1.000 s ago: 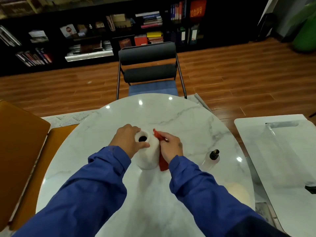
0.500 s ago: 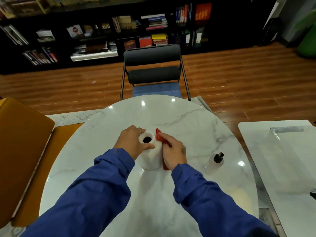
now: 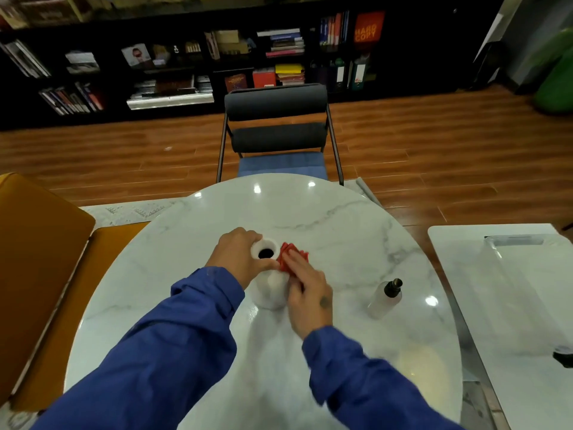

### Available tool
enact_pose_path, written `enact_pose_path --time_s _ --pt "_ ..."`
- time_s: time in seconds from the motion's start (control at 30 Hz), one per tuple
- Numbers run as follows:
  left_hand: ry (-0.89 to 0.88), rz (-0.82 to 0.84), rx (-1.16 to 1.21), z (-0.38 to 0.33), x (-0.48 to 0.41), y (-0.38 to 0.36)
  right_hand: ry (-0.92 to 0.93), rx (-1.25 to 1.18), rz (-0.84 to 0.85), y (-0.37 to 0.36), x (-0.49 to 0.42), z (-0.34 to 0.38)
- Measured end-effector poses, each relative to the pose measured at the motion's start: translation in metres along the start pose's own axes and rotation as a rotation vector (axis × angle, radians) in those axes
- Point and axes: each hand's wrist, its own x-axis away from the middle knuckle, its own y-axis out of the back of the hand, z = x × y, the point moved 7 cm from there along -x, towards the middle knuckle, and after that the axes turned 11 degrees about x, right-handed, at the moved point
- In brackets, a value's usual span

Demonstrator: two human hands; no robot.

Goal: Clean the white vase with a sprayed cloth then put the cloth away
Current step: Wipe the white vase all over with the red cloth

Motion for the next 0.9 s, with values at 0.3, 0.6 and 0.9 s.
enact_pose_path --time_s 0.3,0.6,0.9 --pt "0.081 -0.067 -0.045 0.009 -0.001 -0.006 -0.498 -0.185 -0.076 0.006 0.026 -0.055" --pt "-0.108 0.181 -0.014 -0.001 -0.003 -0.002 -0.800 -0.298 0.184 -0.023 0.048 -0.067" --pt "-0.039 0.108 -0.055 -0.002 -0.003 -0.002 -0.656 -0.187 0.155 -0.017 -0.047 -0.048"
